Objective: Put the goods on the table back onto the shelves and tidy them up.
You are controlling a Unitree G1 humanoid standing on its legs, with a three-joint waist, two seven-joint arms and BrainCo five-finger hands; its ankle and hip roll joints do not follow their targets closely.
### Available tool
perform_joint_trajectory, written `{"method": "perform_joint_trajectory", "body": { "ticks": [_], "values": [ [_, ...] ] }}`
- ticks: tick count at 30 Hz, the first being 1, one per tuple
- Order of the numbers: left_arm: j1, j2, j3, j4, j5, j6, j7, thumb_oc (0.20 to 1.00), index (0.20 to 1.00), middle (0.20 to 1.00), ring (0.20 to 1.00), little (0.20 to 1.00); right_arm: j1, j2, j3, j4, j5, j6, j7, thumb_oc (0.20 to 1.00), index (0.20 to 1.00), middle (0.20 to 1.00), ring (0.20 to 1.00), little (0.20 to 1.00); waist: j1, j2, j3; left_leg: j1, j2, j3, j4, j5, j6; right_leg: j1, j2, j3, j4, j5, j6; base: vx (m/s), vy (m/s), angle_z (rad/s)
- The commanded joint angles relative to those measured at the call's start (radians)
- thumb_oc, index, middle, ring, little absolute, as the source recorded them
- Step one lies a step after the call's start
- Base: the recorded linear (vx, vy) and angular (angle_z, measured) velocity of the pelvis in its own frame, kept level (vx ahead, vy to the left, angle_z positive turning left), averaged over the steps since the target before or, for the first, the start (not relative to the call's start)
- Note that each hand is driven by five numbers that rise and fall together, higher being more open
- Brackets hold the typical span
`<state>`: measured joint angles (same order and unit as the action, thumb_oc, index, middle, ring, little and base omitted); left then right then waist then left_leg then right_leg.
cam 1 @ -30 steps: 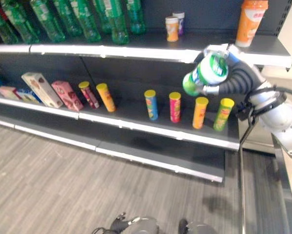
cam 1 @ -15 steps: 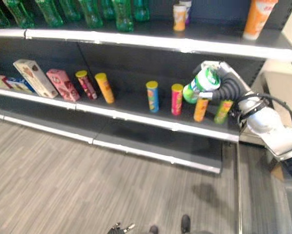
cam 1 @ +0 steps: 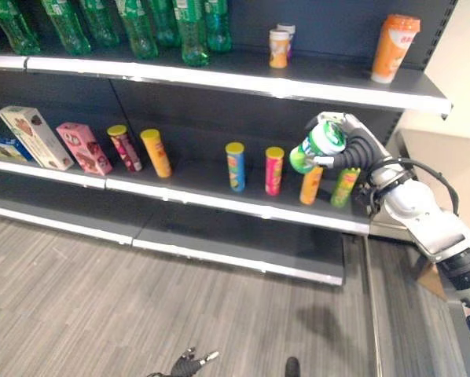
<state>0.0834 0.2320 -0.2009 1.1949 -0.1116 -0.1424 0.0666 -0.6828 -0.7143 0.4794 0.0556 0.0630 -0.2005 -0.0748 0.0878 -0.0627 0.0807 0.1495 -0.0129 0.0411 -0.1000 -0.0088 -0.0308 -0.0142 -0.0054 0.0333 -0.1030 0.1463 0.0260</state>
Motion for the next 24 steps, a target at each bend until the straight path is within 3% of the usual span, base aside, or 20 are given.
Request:
{"method": "perform_joint_trajectory", "body": {
  "ticks": [1,17,18,24],
  "values": [
    [-0.033,0.017,-0.044,0.059,0.039,-0.013,0.008,1.000,1.000,1.000,1.000,1.000,-0.086,0.002,0.021,0.028,0.052,-0.029,0.012,0.200,0.200,0.200,0.200,0.200,0.025,0.011,-0.017,-0.052,0.036,0.043,0.013,-0.019,-0.023,0.098,-0.117,-0.011,0.119,-0.214,0.110,-0.01,0.008,-0.17],
    [-0.061,0.003,-0.073,0.031,0.021,-0.013,0.019,1.000,1.000,1.000,1.000,1.000,-0.114,0.046,0.089,0.059,0.060,-0.021,0.035,0.200,0.200,0.200,0.200,0.200,0.005,0.010,-0.014,-0.033,0.052,0.063,0.013,-0.020,-0.026,0.100,-0.115,-0.013,0.120,-0.214,0.108,-0.01,-0.013,-0.08],
    [-0.119,0.078,-0.080,-0.056,0.196,0.011,-0.013,1.000,1.000,1.000,1.000,1.000,0.338,-0.134,-0.413,-0.033,0.054,-0.035,-0.046,0.200,0.200,0.200,0.200,0.200,-0.059,0.000,0.009,0.000,0.062,0.072,0.019,-0.084,-0.015,0.082,-0.070,-0.075,0.061,-0.186,0.106,-0.01,-0.032,0.01],
    [-0.102,0.081,-0.057,-0.018,0.188,0.018,-0.015,1.000,1.000,1.000,1.000,1.000,0.312,-0.164,-0.379,-0.027,0.042,-0.036,-0.025,0.200,0.200,0.200,0.200,0.200,-0.047,-0.007,0.006,0.000,0.067,0.062,0.019,-0.078,-0.020,0.093,-0.066,-0.089,0.061,-0.192,0.102,0.00,-0.024,0.19]
  ]
}}
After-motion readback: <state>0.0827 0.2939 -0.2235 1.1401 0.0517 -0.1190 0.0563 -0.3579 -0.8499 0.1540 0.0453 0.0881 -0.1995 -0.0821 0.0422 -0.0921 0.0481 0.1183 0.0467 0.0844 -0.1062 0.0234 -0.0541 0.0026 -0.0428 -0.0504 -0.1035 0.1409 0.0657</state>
